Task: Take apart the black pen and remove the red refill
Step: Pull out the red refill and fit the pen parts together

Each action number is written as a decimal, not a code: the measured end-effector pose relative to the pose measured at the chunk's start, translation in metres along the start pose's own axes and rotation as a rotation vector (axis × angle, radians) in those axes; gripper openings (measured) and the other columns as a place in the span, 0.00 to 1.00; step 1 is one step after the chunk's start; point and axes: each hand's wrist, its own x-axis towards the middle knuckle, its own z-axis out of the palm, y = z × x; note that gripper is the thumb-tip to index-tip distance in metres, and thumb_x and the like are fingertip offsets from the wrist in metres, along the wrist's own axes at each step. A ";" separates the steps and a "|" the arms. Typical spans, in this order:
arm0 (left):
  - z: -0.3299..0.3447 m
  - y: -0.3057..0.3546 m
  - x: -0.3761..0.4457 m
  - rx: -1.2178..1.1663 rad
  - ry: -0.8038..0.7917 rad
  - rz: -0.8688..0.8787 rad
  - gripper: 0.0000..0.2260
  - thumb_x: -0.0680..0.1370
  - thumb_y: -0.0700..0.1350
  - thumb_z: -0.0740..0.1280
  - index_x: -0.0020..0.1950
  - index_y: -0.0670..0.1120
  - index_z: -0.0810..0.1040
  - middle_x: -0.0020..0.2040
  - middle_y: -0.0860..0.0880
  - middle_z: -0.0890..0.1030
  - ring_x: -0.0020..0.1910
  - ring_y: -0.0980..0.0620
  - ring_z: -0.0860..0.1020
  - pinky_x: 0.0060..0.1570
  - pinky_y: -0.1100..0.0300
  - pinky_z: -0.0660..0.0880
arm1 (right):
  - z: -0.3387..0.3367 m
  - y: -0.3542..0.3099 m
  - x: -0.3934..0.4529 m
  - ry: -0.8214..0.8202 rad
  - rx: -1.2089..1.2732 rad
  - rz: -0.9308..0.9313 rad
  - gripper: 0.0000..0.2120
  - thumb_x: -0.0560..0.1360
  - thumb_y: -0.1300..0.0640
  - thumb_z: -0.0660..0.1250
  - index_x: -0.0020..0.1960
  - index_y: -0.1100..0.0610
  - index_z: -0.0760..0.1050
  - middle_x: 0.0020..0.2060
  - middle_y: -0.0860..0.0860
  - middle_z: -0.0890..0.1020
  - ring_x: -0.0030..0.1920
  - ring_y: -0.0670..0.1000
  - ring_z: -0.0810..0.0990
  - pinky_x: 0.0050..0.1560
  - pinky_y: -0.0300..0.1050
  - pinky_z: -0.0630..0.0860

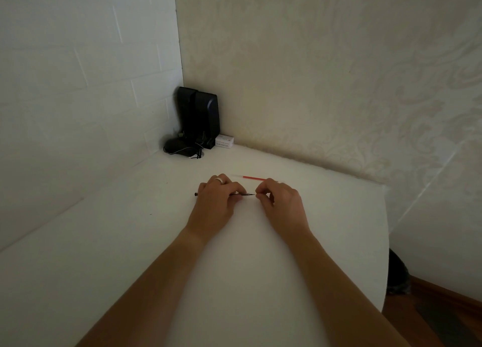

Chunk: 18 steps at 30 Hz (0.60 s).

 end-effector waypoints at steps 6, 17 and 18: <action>0.000 0.001 -0.001 -0.014 -0.012 0.022 0.08 0.78 0.45 0.65 0.51 0.57 0.81 0.48 0.54 0.77 0.52 0.55 0.73 0.52 0.57 0.62 | 0.000 0.000 0.001 -0.047 0.030 -0.035 0.04 0.76 0.59 0.69 0.48 0.51 0.78 0.42 0.43 0.83 0.39 0.45 0.76 0.45 0.49 0.79; 0.001 0.001 0.000 -0.068 -0.031 0.072 0.08 0.78 0.46 0.65 0.52 0.58 0.80 0.48 0.57 0.77 0.51 0.58 0.74 0.54 0.53 0.69 | 0.000 0.000 0.001 -0.089 0.073 -0.052 0.07 0.75 0.59 0.68 0.51 0.49 0.75 0.42 0.40 0.81 0.37 0.45 0.76 0.44 0.52 0.80; 0.001 0.001 0.000 -0.068 -0.029 0.073 0.08 0.78 0.46 0.65 0.52 0.58 0.80 0.48 0.56 0.77 0.51 0.58 0.74 0.54 0.53 0.69 | 0.000 0.000 0.001 -0.089 0.075 -0.049 0.06 0.76 0.59 0.68 0.50 0.49 0.75 0.42 0.39 0.80 0.37 0.45 0.76 0.44 0.52 0.80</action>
